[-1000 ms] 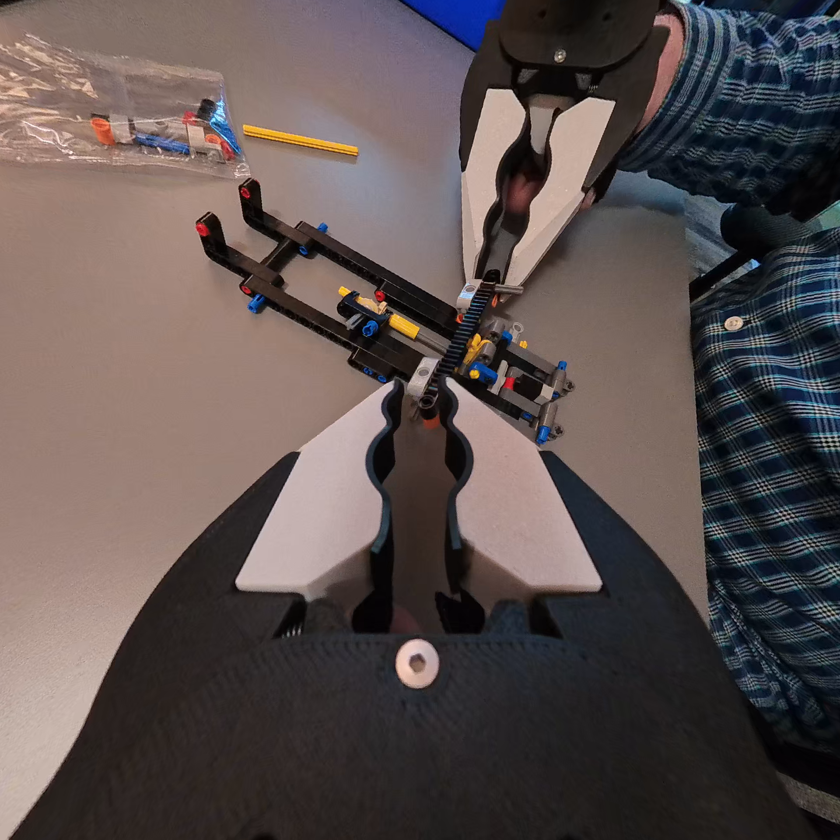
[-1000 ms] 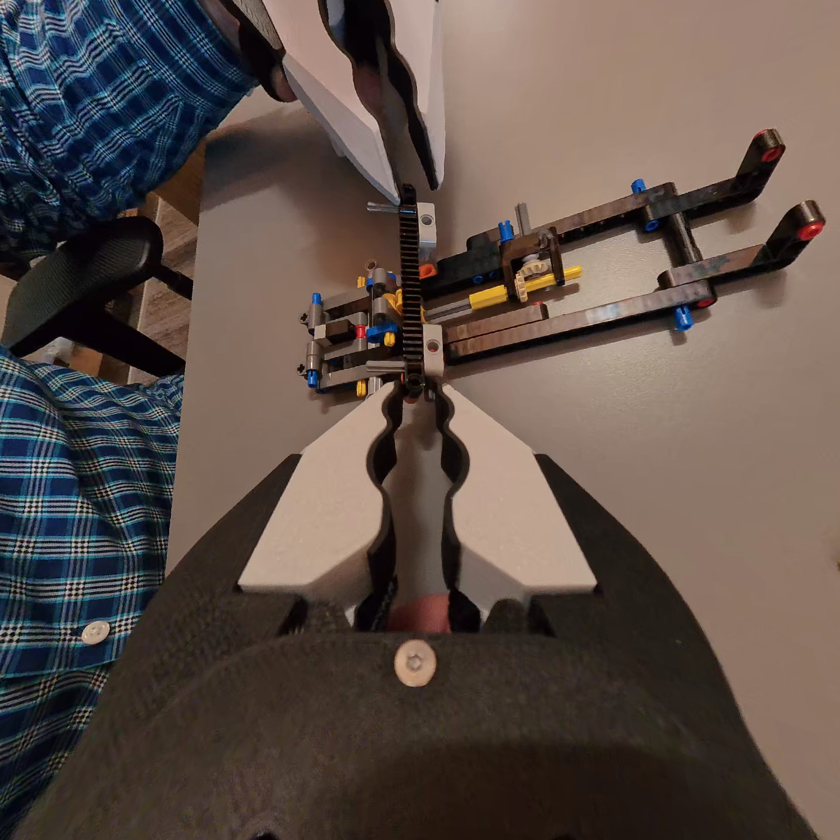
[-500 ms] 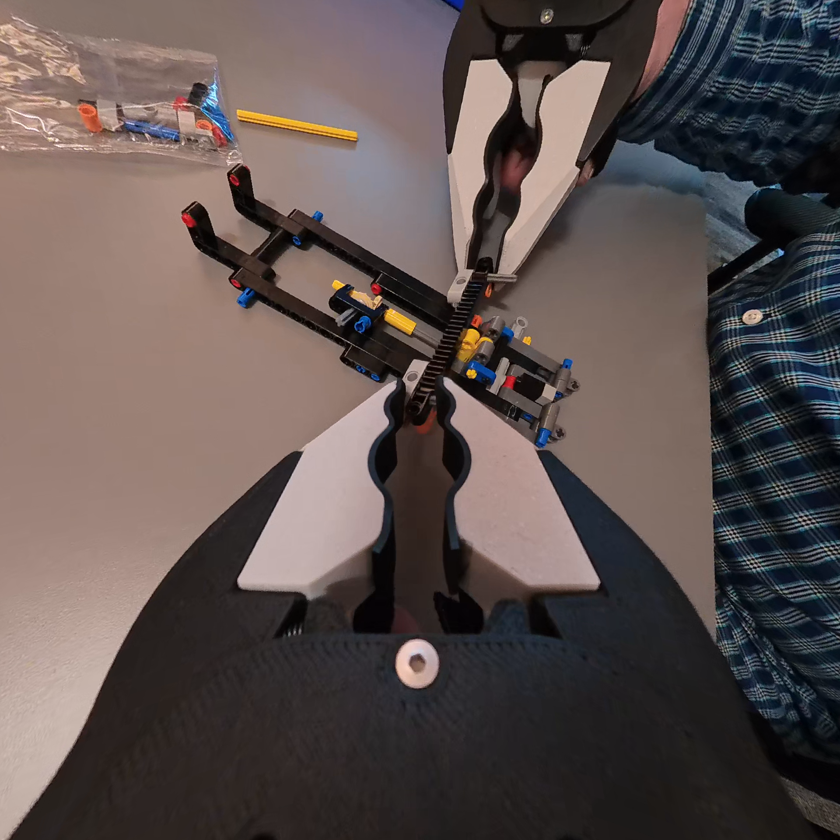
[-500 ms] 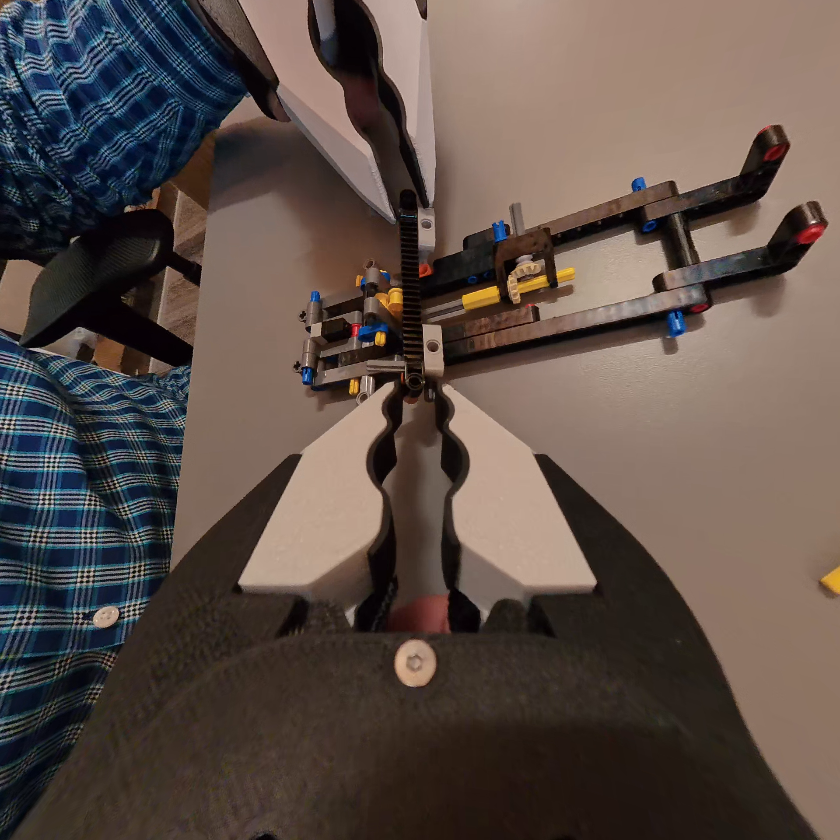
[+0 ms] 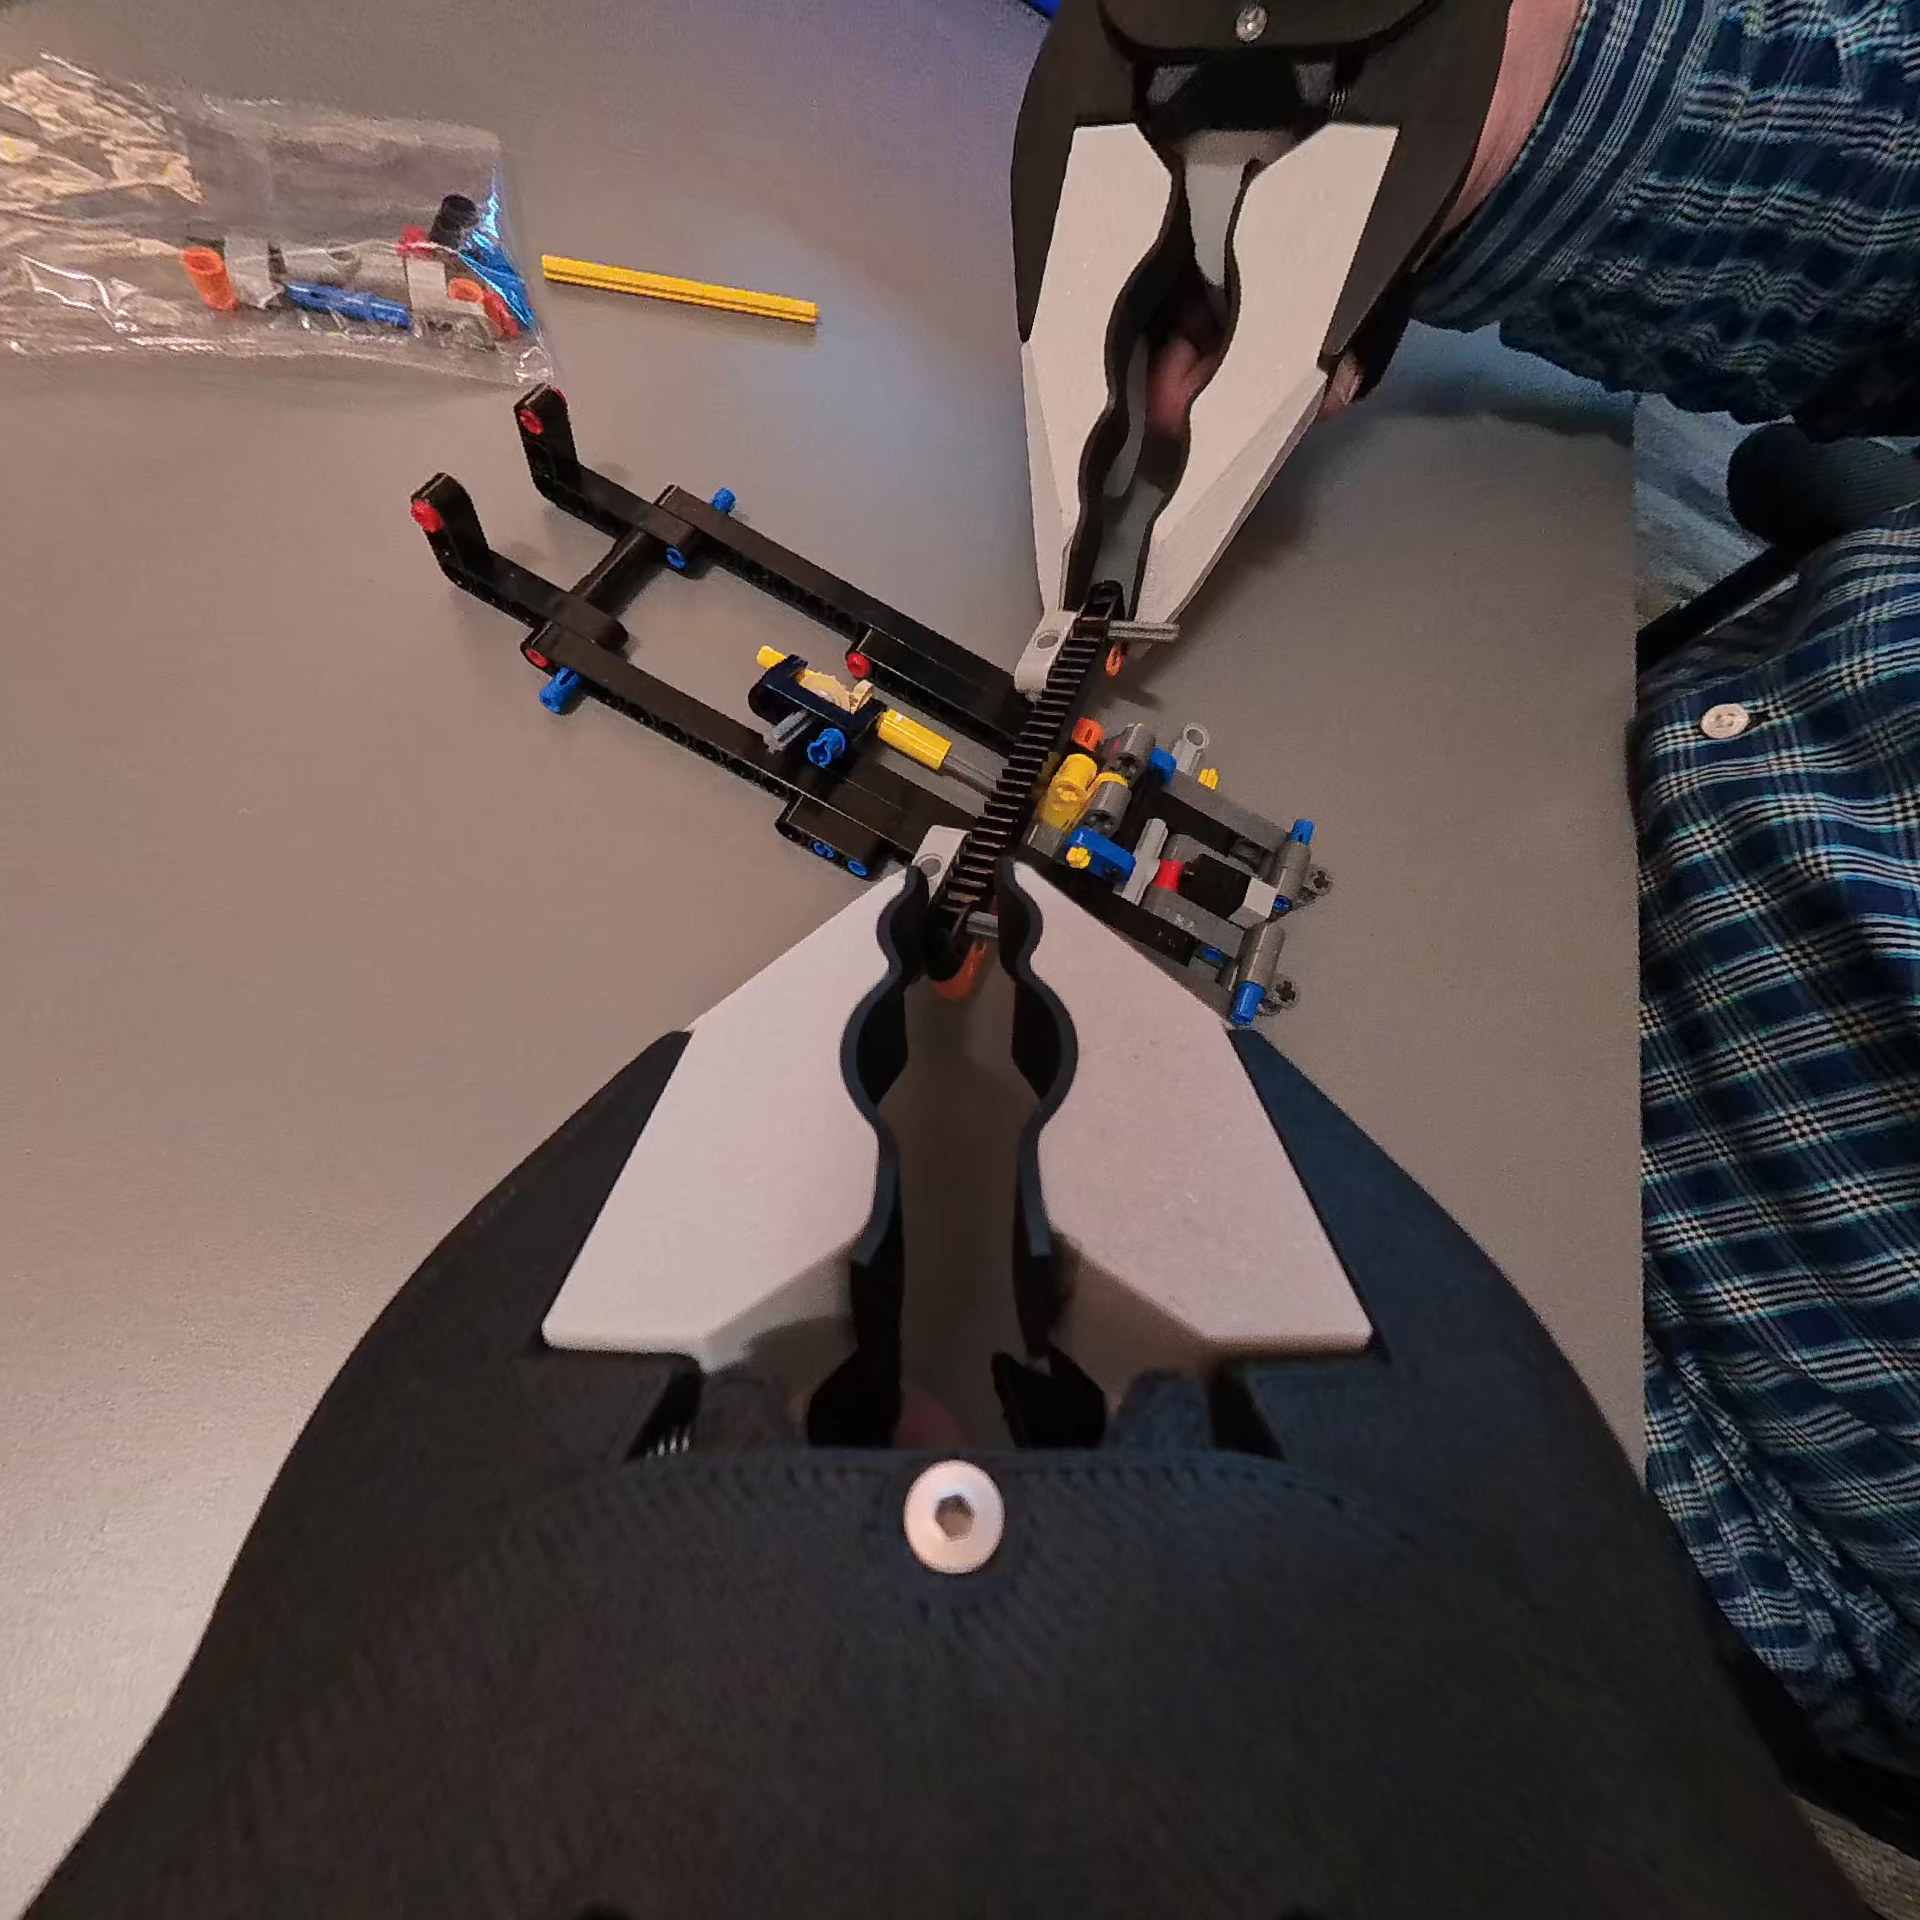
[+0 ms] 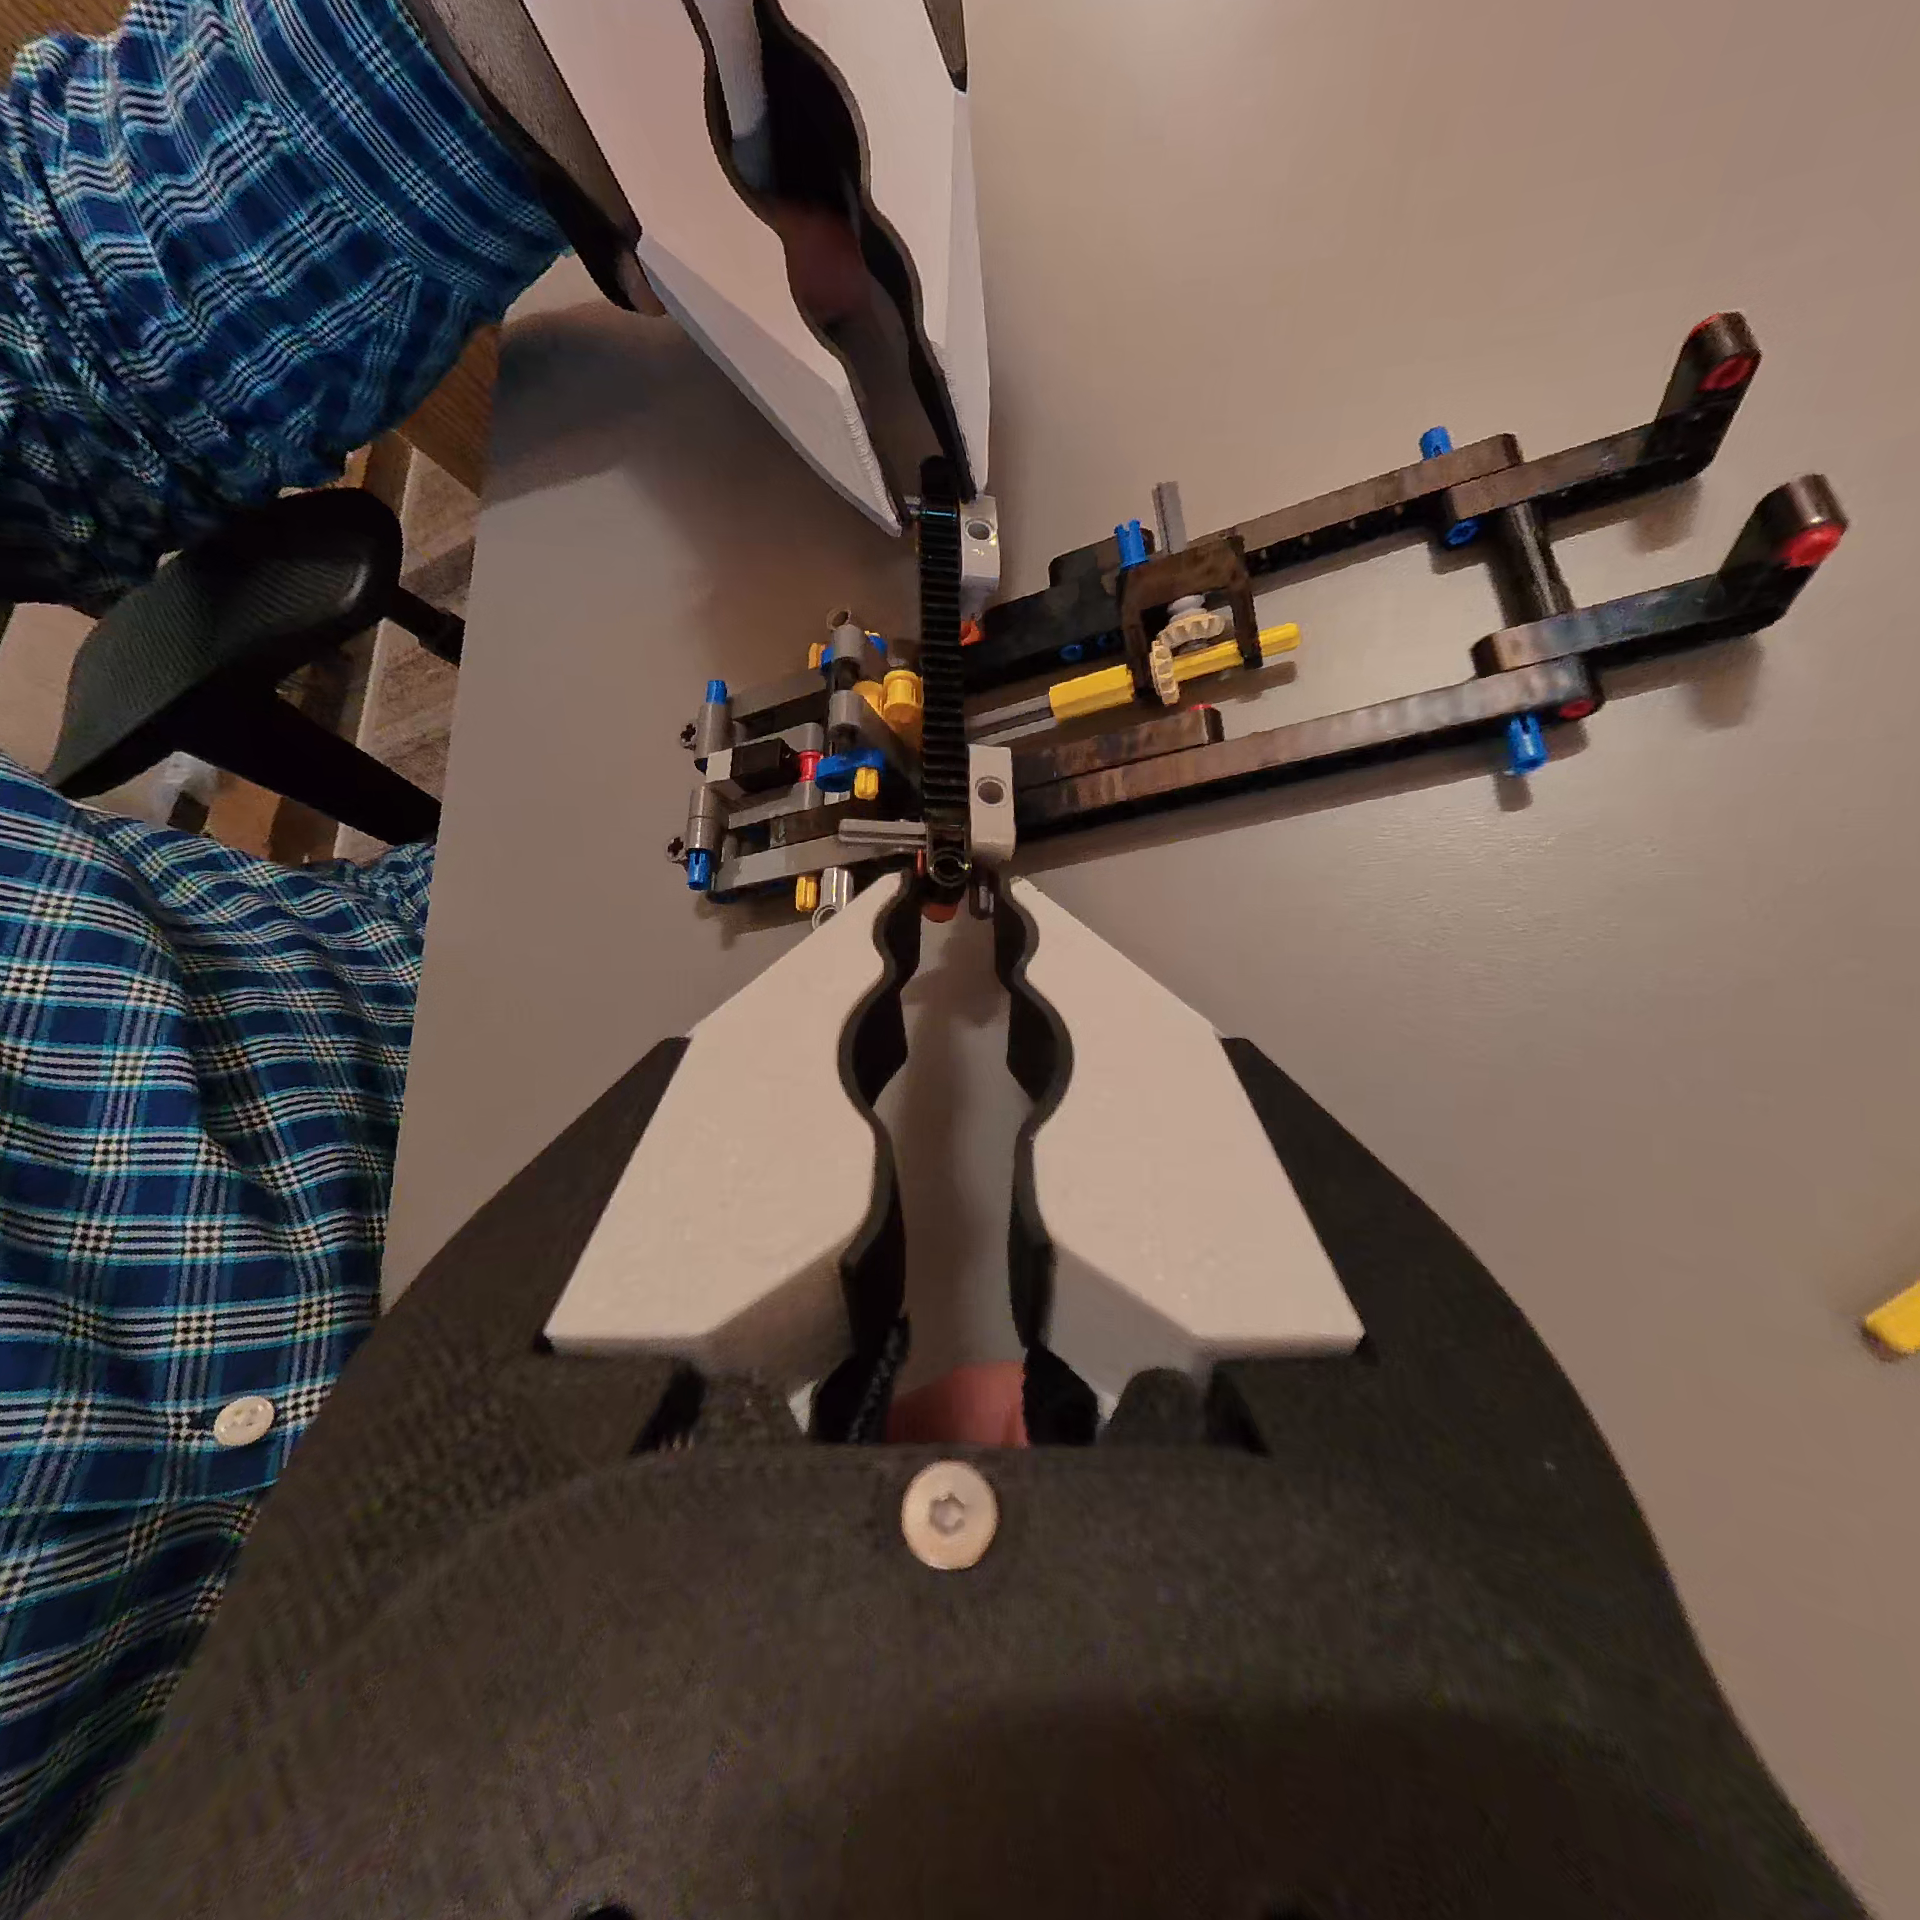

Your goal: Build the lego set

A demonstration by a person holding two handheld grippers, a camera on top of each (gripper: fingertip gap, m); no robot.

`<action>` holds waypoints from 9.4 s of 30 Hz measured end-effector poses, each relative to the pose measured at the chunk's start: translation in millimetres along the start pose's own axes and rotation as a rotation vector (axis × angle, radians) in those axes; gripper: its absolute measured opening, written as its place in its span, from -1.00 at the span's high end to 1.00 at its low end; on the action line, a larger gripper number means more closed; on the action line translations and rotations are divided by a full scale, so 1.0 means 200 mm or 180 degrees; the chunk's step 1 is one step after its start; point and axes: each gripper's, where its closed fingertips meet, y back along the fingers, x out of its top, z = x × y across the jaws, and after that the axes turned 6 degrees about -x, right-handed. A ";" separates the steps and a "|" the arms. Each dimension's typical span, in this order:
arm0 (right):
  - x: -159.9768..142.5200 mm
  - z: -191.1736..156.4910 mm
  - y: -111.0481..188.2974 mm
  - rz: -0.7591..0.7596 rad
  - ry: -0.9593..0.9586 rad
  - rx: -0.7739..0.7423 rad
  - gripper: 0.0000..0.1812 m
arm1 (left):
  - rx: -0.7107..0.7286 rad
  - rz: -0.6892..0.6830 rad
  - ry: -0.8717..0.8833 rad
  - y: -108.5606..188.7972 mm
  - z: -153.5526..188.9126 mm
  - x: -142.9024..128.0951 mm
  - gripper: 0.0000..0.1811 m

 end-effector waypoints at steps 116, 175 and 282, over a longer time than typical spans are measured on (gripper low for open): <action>0.61 -0.04 0.55 0.3325 -0.0557 0.0322 1.00 | -0.0314 0.2766 0.0164 0.14 0.13 0.77 0.98; 0.62 0.11 0.54 0.1443 0.3153 -0.3215 0.77 | 0.0648 0.2065 -0.0449 0.18 0.16 0.82 0.75; -0.01 0.04 -0.02 0.0229 0.0937 -0.2072 0.81 | 0.0826 -0.0042 -0.0398 -0.03 0.00 -0.01 0.90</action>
